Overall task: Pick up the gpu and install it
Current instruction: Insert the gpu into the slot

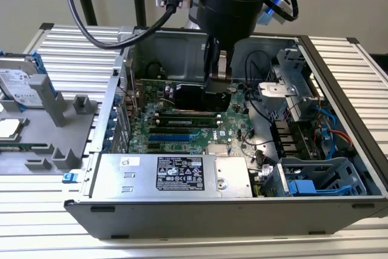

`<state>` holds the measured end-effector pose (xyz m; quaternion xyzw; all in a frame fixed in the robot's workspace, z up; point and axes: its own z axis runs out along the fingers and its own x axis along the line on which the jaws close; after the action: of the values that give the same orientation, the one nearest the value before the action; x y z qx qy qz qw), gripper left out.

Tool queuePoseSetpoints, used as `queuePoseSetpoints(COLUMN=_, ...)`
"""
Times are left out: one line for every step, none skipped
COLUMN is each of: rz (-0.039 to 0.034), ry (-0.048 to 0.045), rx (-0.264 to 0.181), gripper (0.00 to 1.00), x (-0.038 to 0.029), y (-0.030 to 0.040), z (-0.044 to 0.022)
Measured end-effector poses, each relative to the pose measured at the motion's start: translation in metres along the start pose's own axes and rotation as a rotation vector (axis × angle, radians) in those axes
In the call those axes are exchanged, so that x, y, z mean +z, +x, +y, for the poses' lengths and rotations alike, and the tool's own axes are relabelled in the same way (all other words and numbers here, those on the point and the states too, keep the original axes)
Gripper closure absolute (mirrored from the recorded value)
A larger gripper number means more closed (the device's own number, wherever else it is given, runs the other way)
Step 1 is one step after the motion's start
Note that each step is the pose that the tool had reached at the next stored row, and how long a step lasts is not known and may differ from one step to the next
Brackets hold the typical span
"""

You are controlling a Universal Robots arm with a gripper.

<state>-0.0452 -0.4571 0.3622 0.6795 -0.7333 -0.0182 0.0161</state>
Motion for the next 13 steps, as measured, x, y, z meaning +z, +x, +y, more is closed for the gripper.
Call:
queuePoseSetpoints(rz=0.0000, ry=0.0000, rx=0.000, gripper=1.00, x=0.0018, y=0.0000, z=-0.0001)
queuePoseSetpoints(rz=0.0001, ry=0.0000, rx=0.000, gripper=1.00, x=0.0036, y=0.0000, z=-0.0001)
queuePoseSetpoints(rz=0.0001, ry=0.0000, rx=0.000, gripper=1.00, x=0.0053, y=0.0000, z=-0.0002)
queuePoseSetpoints(rz=0.0000, ry=0.0000, rx=0.000, gripper=1.00, x=0.0072, y=0.0000, z=-0.0002)
queuePoseSetpoints(rz=0.0000, ry=0.0000, rx=0.000, gripper=1.00, x=0.0090, y=0.0000, z=-0.0001)
queuePoseSetpoints(rz=-0.0001, ry=0.0000, rx=0.000, gripper=1.00, x=0.0109, y=0.0001, z=0.0001)
queuePoseSetpoints(rz=0.0001, ry=0.0000, rx=0.000, gripper=1.00, x=0.0127, y=0.0001, z=0.0002)
queuePoseSetpoints(rz=0.0000, ry=0.0000, rx=0.000, gripper=1.00, x=0.0145, y=0.0001, z=0.0003)
queuePoseSetpoints(rz=0.0000, ry=0.0000, rx=0.000, gripper=1.00, x=0.0164, y=0.0001, z=0.0003)
queuePoseSetpoints(rz=0.0001, ry=0.0000, rx=0.000, gripper=1.00, x=0.0182, y=0.0001, z=0.0004)
queuePoseSetpoints(rz=0.0000, ry=0.0000, rx=0.000, gripper=1.00, x=0.0200, y=0.0002, z=0.0005)
queuePoseSetpoints(rz=0.0000, ry=0.0000, rx=0.000, gripper=1.00, x=0.0217, y=0.0002, z=0.0005)
queuePoseSetpoints(rz=0.0001, ry=0.0000, rx=0.000, gripper=1.00, x=0.0235, y=0.0002, z=0.0005)
